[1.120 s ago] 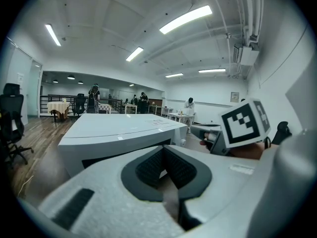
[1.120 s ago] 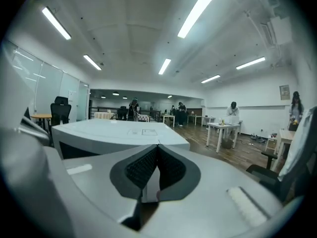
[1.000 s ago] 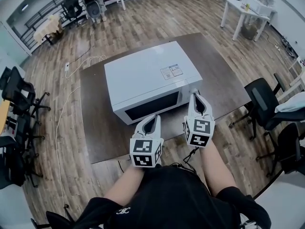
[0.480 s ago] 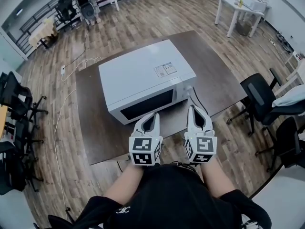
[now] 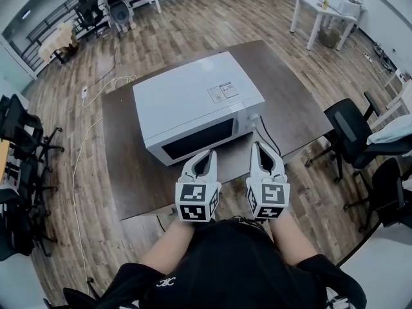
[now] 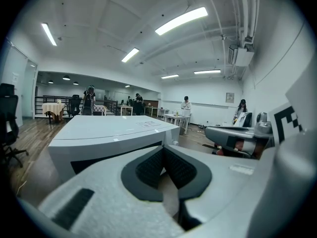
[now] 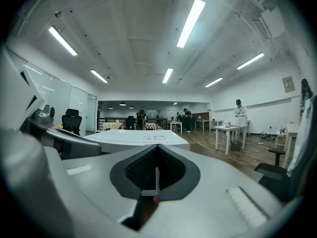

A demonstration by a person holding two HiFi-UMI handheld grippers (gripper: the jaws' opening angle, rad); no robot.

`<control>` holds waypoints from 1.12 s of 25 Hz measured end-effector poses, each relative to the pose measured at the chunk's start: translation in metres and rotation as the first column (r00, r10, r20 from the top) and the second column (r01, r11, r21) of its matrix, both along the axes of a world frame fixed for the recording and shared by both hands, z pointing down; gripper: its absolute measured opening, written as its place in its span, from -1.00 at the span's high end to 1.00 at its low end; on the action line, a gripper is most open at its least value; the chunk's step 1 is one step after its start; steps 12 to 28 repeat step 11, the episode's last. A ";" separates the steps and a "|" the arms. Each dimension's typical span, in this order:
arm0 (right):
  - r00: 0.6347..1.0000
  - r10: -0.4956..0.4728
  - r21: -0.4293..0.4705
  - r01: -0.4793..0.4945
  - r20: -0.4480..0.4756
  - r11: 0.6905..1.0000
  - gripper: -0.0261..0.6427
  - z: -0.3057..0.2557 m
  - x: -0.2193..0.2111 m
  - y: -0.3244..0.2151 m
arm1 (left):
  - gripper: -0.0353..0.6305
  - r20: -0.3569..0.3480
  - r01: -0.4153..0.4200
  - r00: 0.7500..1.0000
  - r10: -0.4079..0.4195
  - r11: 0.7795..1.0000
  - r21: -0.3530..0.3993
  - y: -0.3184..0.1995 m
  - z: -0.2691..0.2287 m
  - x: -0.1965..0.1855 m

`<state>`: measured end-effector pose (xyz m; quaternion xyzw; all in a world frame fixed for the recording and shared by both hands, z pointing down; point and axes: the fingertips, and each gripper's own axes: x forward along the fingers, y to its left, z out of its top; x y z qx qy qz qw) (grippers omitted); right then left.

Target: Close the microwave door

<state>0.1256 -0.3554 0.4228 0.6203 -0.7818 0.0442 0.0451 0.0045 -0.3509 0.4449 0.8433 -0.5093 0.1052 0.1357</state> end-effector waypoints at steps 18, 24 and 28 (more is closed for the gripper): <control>0.999 -0.021 0.000 0.021 -0.031 1.000 0.90 0.005 -0.006 0.006 | 0.87 -0.008 0.029 1.000 -0.029 1.000 0.003 0.001 0.000 -0.007; 0.999 -0.021 0.000 0.021 -0.031 1.000 0.90 0.005 -0.006 0.006 | 0.87 -0.008 0.029 1.000 -0.029 1.000 0.003 0.001 0.000 -0.007; 0.999 -0.021 0.000 0.021 -0.031 1.000 0.90 0.005 -0.006 0.006 | 0.87 -0.008 0.029 1.000 -0.029 1.000 0.003 0.001 0.000 -0.007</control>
